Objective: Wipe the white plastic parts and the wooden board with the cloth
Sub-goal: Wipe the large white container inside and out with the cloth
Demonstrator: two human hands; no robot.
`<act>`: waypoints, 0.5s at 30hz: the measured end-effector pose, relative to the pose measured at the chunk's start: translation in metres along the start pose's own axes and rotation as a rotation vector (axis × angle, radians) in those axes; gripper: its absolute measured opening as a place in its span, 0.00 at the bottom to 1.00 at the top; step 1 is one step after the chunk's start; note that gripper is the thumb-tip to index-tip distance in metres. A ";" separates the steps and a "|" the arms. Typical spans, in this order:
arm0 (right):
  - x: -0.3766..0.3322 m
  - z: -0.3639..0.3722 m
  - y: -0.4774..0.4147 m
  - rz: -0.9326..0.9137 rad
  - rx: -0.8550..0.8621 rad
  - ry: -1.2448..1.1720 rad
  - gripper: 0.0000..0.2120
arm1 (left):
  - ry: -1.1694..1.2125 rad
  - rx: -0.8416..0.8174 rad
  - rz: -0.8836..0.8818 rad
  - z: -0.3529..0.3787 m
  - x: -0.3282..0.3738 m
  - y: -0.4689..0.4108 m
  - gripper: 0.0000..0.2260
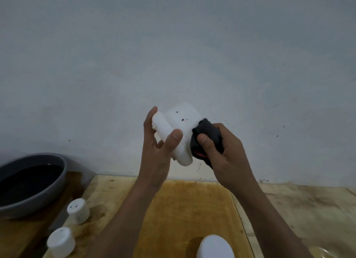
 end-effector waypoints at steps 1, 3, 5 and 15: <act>-0.001 0.000 0.000 -0.010 0.021 0.021 0.09 | 0.015 -0.005 0.022 0.002 0.000 0.001 0.38; -0.002 -0.002 -0.002 -0.031 0.074 0.088 0.12 | 0.020 -0.017 0.073 0.007 0.002 0.005 0.37; -0.007 -0.007 -0.006 -0.060 0.148 0.123 0.15 | 0.010 -0.014 0.139 0.011 0.011 0.008 0.37; -0.035 -0.007 -0.015 -0.286 0.106 0.232 0.09 | 0.045 0.064 0.005 0.015 0.019 0.009 0.35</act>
Point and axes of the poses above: each hand's wrist, its own y-axis away from the middle knuckle, its own z-axis out of the palm, x = y × z, the point moved 8 cm from there along -y, towards the middle knuckle, and after that the axes turned 8 degrees about -z, right-handed, at the moved point
